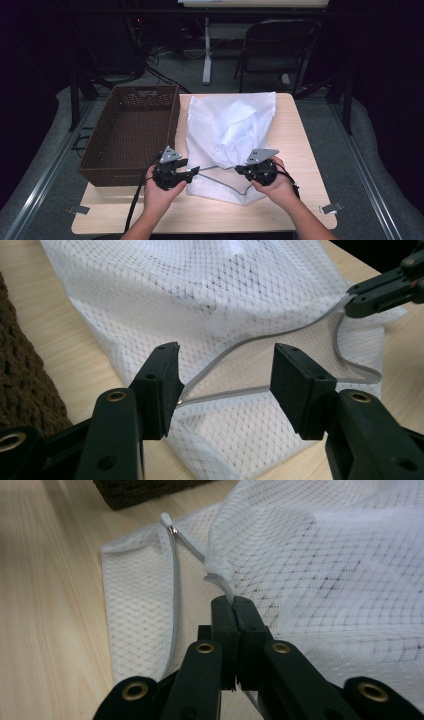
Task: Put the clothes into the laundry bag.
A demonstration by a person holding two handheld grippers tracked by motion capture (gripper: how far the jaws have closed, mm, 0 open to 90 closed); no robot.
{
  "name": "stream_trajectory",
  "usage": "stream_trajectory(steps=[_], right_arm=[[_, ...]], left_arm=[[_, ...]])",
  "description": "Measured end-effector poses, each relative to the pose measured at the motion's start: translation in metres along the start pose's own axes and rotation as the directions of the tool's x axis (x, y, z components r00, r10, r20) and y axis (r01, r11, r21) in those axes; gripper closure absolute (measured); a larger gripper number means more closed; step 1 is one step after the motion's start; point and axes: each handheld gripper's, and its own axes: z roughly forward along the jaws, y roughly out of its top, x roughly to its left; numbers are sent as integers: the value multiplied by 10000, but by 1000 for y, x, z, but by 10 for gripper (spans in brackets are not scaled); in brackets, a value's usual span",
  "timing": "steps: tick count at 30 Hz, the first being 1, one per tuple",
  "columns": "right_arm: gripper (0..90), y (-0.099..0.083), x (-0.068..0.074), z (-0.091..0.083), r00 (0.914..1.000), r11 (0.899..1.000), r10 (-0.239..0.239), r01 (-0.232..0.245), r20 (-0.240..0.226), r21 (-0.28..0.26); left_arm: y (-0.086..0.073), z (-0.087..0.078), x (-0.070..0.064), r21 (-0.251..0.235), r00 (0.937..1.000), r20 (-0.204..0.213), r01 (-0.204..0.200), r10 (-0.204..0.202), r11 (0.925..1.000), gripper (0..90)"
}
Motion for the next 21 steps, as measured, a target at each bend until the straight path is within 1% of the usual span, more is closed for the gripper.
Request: stream_trajectory(steps=[5,7,10,14,16,17,18,21], right_arm=[[892,-6,2,5,9999,9999,94,-93,-68,125],[891,-8,2,5,9999,9999,61,-60,-81,137],[891,-11,2,6,9999,9998,90,-88,-119,181],[892,-17,2,10,9997,9995,136,-130,-224,271],[892,-20,3,12,9996,9993,87,-77,-251,379],[892,-21,3,13,9996,9991,108,-98,-261,401],[892,-21,3,14,9996,9991,107,-96,-260,420],[892,-23,4,16,9996,9988,101,-88,-265,487]], left_arm=[[-2,2,-2,37,9999,35,-143,143,9999,451],[-5,3,-2,87,9998,-4,-222,222,9997,451],[-8,6,-3,219,9997,-29,-233,234,9995,451],[-11,9,-5,326,9998,101,-201,198,9993,450],[-11,10,-6,359,9994,200,-289,282,9989,449],[-11,11,-7,332,9995,174,-265,260,9991,449],[-12,11,-7,430,9995,232,-238,228,9988,448],[-13,14,-9,473,9994,216,-285,275,9985,448]])
